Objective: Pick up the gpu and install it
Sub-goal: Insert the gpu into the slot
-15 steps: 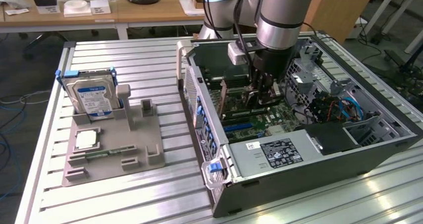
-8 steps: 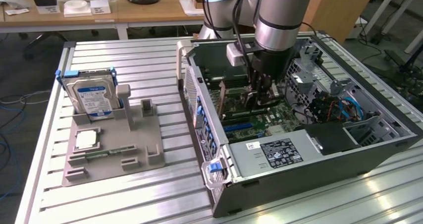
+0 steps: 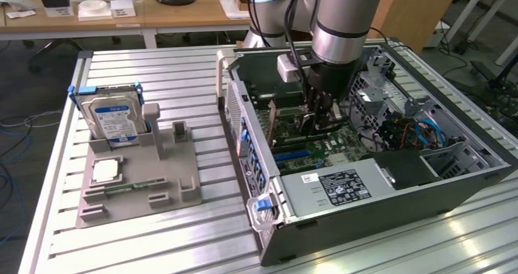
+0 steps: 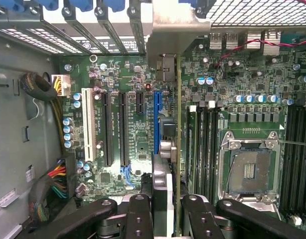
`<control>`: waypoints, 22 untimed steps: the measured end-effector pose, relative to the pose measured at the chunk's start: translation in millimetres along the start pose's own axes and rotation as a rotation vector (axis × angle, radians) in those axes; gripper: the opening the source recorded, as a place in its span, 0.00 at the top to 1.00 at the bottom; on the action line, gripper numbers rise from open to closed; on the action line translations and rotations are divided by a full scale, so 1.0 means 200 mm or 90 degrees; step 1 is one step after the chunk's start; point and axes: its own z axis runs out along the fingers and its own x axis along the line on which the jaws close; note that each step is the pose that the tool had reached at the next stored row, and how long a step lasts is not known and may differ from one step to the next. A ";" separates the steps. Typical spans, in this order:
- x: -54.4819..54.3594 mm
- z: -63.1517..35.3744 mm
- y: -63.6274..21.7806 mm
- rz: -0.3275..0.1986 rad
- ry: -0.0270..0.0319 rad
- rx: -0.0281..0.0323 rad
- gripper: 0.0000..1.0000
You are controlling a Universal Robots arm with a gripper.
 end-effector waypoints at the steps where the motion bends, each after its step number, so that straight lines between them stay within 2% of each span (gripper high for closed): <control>1: 0.00 0.001 0.001 0.000 0.0000 0.0000 0.72; 7: 0.00 0.032 0.012 0.000 -0.0001 0.0001 0.72; 10: 0.00 0.044 0.017 0.000 -0.0002 0.0064 0.72; 11: 0.00 0.045 0.021 0.000 -0.0002 0.0070 0.72; 22: 0.01 0.079 0.039 0.000 -0.0002 0.0072 0.72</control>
